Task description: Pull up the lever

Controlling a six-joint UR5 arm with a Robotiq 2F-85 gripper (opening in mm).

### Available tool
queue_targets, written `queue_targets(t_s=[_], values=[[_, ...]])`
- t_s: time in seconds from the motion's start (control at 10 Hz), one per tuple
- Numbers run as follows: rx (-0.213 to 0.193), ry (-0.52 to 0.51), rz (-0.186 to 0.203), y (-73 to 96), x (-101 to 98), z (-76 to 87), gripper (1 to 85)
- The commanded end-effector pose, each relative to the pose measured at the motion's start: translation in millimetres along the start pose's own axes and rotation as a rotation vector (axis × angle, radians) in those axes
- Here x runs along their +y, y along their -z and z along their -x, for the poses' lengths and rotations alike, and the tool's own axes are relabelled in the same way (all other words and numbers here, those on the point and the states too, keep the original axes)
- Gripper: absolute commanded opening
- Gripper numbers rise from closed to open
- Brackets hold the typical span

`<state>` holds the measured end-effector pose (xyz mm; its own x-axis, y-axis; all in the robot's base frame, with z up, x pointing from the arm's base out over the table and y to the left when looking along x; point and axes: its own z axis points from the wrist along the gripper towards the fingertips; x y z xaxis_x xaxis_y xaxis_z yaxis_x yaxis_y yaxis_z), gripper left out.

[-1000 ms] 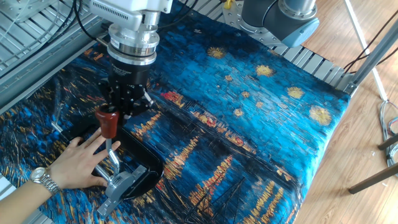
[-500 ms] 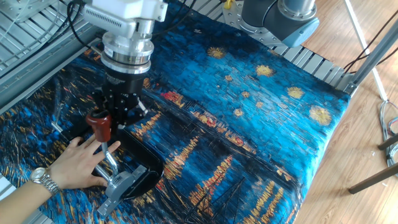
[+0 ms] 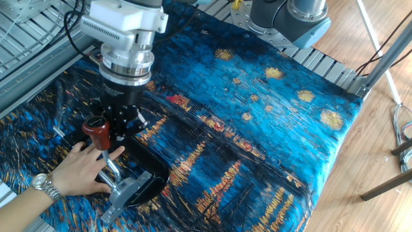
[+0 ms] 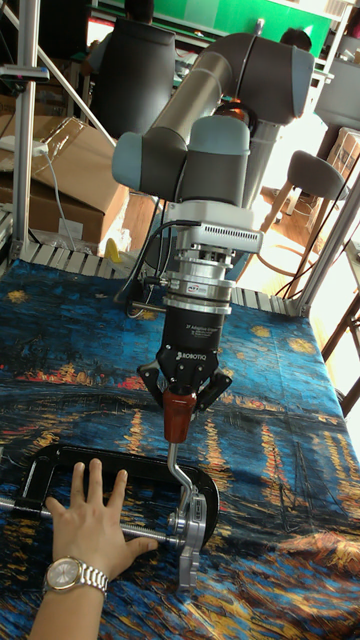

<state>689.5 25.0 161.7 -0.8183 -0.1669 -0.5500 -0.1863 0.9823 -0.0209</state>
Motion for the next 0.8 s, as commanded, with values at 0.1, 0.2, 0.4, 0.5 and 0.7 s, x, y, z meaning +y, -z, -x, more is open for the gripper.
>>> queue_targets(t_s=[0.1,0.2,0.4,0.5,0.7], values=[[0.053,-0.061,0.040,12.8,8.1,-20.3,10.3],[0.117,-0.065,0.056,25.5,16.9,-44.0,11.0],[0.205,-0.062,0.054,37.2,15.4,-74.5,15.3],[0.187,-0.066,0.059,39.3,16.6,-72.6,15.3],[0.203,-0.099,-0.001,45.2,8.0,-83.3,1.3]])
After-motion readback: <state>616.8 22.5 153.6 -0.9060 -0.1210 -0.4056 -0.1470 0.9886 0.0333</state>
